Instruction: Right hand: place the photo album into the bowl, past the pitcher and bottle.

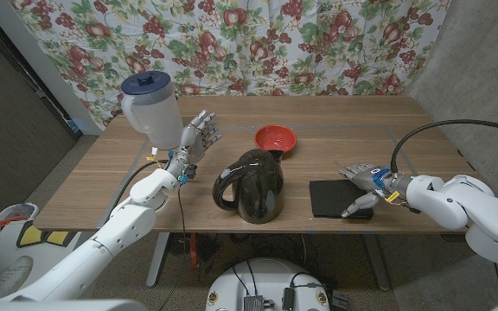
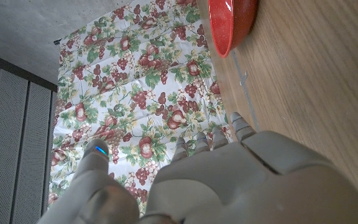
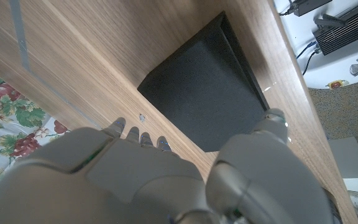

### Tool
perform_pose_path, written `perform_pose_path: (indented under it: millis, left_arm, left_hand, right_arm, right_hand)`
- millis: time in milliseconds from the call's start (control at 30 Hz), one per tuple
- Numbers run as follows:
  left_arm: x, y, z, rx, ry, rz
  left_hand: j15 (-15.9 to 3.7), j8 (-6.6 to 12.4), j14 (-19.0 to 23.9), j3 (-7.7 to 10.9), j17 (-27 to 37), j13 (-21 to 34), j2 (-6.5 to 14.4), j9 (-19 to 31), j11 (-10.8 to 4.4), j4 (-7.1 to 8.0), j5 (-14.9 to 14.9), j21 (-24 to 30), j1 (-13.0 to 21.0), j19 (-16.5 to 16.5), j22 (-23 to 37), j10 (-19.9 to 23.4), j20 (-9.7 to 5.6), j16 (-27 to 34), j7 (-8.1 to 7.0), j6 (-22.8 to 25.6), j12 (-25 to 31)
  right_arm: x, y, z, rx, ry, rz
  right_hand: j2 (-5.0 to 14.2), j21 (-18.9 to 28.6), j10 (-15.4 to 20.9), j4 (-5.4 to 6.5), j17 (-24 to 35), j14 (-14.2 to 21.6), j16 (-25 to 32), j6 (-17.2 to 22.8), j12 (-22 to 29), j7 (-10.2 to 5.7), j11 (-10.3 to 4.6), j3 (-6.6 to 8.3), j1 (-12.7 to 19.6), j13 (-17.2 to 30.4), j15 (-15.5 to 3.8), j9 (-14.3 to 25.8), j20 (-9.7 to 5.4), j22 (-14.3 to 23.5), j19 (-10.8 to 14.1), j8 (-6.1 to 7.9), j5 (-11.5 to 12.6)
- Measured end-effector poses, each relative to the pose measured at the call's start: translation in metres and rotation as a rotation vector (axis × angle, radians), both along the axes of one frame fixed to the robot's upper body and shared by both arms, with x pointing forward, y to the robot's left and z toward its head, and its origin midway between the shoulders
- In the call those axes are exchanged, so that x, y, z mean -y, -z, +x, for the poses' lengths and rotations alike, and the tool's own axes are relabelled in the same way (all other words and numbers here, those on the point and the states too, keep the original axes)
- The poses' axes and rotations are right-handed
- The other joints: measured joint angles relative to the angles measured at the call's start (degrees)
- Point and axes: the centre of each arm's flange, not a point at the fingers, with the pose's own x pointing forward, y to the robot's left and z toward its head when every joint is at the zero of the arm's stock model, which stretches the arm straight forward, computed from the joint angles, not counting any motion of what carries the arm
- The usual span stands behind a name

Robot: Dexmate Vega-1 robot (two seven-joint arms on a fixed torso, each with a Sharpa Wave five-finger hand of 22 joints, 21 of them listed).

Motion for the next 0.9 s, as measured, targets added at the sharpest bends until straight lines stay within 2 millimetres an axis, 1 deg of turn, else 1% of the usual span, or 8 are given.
perform_pose_path:
  millis: [200,300,367,500,533,567,900]
  left_arm:
    - [0.001,-0.002,0.000,0.000,0.003,0.008]
    - [0.001,-0.002,0.000,0.001,0.003,0.010]
    - [0.001,-0.003,0.000,0.001,0.004,0.013]
    - [0.002,-0.003,0.000,0.001,0.007,0.017]
    - [0.002,-0.004,0.000,0.002,0.007,0.017]
    - [0.003,-0.004,0.000,0.001,0.008,0.019]
    - [0.004,-0.004,0.000,0.003,0.010,0.024]
  left_hand:
    - [0.00,0.00,0.00,-0.24,0.00,0.00,0.00,0.00,0.00,-0.24,0.00,0.00,0.00,0.00,0.00,0.00,0.00,0.00,0.00,0.00,0.00]
    - [0.00,0.00,0.00,-0.24,0.00,0.00,0.00,0.00,0.00,-0.24,0.00,0.00,0.00,0.00,0.00,0.00,0.00,0.00,0.00,0.00,0.00]
    - [0.00,0.00,0.00,-0.24,0.00,0.00,0.00,0.00,0.00,-0.24,0.00,0.00,0.00,0.00,0.00,0.00,0.00,0.00,0.00,0.00,0.00]
    - [0.00,0.00,0.00,-0.24,0.00,0.00,0.00,0.00,0.00,-0.24,0.00,0.00,0.00,0.00,0.00,0.00,0.00,0.00,0.00,0.00,0.00]
    - [0.00,0.00,0.00,-0.24,0.00,0.00,0.00,0.00,0.00,-0.24,0.00,0.00,0.00,0.01,0.00,0.00,0.00,0.00,0.00,0.00,0.00]
    - [0.00,0.00,0.00,-0.24,0.00,0.00,0.00,0.00,0.00,-0.24,0.00,0.00,0.00,0.00,0.00,-0.01,0.00,0.00,0.00,0.00,0.00]
    - [0.00,0.00,0.00,-0.24,0.16,0.00,-0.01,0.00,0.00,-0.24,0.00,0.00,-0.01,0.01,0.00,-0.01,0.00,0.00,0.00,0.00,0.00]
  right_arm:
    - [0.001,0.002,0.001,-0.006,0.000,-0.004]
    - [0.001,0.003,0.002,-0.005,-0.002,-0.004]
    - [0.002,0.004,0.002,-0.008,-0.001,-0.008]
    - [0.002,0.007,0.002,-0.009,-0.001,-0.014]
    - [0.002,0.007,0.002,-0.008,0.000,-0.014]
    - [0.003,0.008,0.002,-0.009,0.001,-0.016]
    - [0.004,0.014,0.004,-0.016,0.009,-0.028]
  right_hand:
    - [0.70,0.24,0.00,-0.23,0.00,0.00,0.21,0.00,0.00,0.00,0.00,0.23,0.70,0.00,0.00,0.00,-0.22,0.00,0.22,0.00,0.00]
    - [0.73,0.24,0.00,-0.23,0.00,0.00,0.21,0.00,0.00,0.00,0.00,0.23,0.73,0.00,0.00,0.00,-0.22,0.00,0.22,0.00,0.00]
    - [0.95,0.24,0.00,-0.23,0.00,0.00,0.21,-0.22,0.00,0.22,0.00,0.23,0.95,0.00,0.00,0.00,-0.52,0.00,0.52,0.00,0.00]
    - [1.32,0.24,0.00,-0.46,0.00,-0.03,0.27,0.00,0.24,0.43,0.00,0.46,1.35,0.00,-0.03,0.00,-0.52,0.00,0.52,0.00,0.00]
    - [1.38,0.24,0.00,-0.46,0.00,-0.22,0.41,0.00,0.45,0.43,0.00,0.46,1.42,0.00,-0.22,0.00,-0.52,0.00,0.52,0.00,0.00]
    - [1.04,0.24,0.00,-0.46,0.00,-0.31,0.41,0.00,0.45,0.43,0.00,0.46,1.75,0.00,-0.31,0.00,-0.52,0.00,0.52,0.00,0.00]
    - [1.62,0.24,0.00,-0.45,-0.01,-0.31,0.41,0.00,0.44,0.43,0.00,0.46,2.39,0.00,-0.31,0.00,-0.52,0.00,0.52,0.00,0.00]
